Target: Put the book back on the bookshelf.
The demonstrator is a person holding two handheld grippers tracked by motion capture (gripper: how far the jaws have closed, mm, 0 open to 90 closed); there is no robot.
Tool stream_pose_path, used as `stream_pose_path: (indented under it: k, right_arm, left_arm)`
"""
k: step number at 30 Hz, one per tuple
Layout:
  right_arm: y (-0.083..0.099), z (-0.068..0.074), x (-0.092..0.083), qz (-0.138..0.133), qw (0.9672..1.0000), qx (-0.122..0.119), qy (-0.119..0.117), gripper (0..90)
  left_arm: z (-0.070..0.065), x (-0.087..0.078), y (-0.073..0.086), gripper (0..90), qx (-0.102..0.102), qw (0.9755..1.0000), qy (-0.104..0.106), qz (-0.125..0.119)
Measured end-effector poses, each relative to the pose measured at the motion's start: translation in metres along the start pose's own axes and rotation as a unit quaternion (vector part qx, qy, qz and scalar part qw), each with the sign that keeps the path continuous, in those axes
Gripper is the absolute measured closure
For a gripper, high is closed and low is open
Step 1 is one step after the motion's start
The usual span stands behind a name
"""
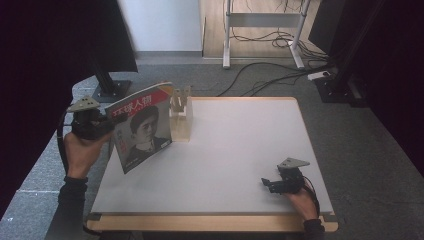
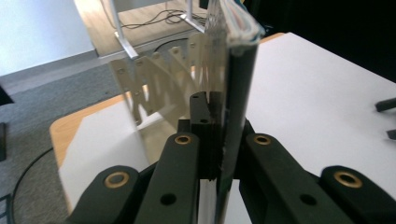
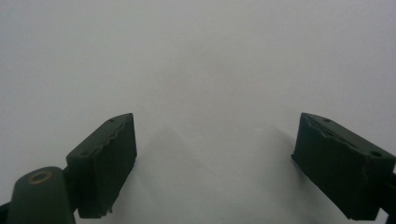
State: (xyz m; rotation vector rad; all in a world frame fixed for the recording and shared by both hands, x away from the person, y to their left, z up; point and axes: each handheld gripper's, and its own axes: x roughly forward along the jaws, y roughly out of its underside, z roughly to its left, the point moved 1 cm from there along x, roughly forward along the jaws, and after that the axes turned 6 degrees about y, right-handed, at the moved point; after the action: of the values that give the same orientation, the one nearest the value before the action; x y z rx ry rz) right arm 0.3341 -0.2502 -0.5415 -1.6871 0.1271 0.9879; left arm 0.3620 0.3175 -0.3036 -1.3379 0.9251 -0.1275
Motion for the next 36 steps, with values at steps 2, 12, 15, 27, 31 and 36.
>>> stream_pose_path:
  k: [2, 12, 15, 27, 31, 36]
  right_arm:
    - [0.000, 0.000, 0.000, 0.000, 1.0000, 0.000, 0.000, 12.5]
    - [0.000, 0.000, 0.000, 0.000, 1.0000, 0.001, -0.001, 12.5]
    - [0.000, 0.000, 0.000, 0.001, 1.0000, 0.001, -0.002, 12.5]
    - [0.000, -0.001, 0.000, -0.001, 1.0000, 0.002, -0.005, 12.5]
    - [0.000, -0.002, 0.000, -0.002, 0.9999, 0.007, -0.007, 12.5]
    - [0.001, -0.002, 0.000, -0.003, 1.0000, 0.006, -0.007, 12.5]
  left_arm:
    - [0.005, -0.001, 0.001, 87.1, -0.005, 1.0000, -0.007, -0.002]
    - [0.021, 0.005, -0.001, 87.1, -0.030, 0.9989, -0.034, -0.014]
    - [0.024, 0.012, -0.003, 87.1, -0.034, 0.9984, -0.042, -0.017]
    - [0.036, 0.050, -0.006, 87.1, -0.048, 0.9952, -0.074, -0.042]
    - [0.039, 0.060, -0.003, 87.0, -0.050, 0.9938, -0.079, -0.060]
    - [0.046, 0.065, 0.002, 86.5, -0.059, 0.9954, -0.057, -0.049]
